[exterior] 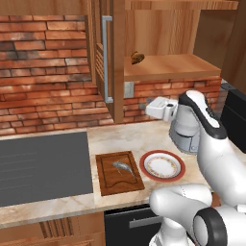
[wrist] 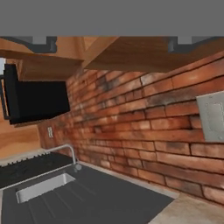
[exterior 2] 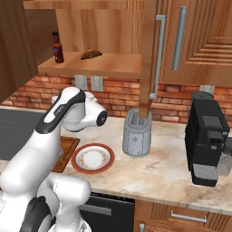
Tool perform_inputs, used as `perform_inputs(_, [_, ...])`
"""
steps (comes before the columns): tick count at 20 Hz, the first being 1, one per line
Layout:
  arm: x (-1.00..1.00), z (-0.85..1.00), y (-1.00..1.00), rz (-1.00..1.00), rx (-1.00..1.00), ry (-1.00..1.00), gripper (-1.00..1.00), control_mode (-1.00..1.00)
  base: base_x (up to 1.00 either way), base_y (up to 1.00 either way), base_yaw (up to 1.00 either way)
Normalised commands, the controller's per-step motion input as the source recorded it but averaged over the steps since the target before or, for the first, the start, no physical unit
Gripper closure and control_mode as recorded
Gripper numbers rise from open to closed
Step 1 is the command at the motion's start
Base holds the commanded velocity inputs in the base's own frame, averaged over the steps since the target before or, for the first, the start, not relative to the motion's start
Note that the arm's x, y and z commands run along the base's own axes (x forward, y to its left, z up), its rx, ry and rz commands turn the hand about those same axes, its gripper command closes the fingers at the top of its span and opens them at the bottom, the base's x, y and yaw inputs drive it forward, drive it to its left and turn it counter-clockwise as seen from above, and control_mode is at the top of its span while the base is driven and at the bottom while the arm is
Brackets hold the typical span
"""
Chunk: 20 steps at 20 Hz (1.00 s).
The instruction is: Pick the fish from the plate and place it on the cutting board. Then pick the condiment bottle from the cabinet and place it next to the cutting board.
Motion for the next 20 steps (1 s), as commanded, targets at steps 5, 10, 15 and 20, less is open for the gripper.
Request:
perform_inputs(5, [0.00, 0.17, 0.00, 0.00, 0.07, 0.03, -1.00, -1.00, 0.00, 0.00, 0.00])
perform_inputs(10, [0.00, 0.13, 0.00, 0.00, 0.03, 0.00, -1.00, -1.00, 0.00, 0.00, 0.00])
perform_inputs(15, [0.00, 0.14, 0.00, -0.01, 0.00, 0.00, -1.00, -1.00, 0.00, 0.00, 0.00])
perform_inputs(20, [0.00, 0.15, 0.00, -0.01, 0.00, 0.00, -1.00, -1.00, 0.00, 0.00, 0.00])
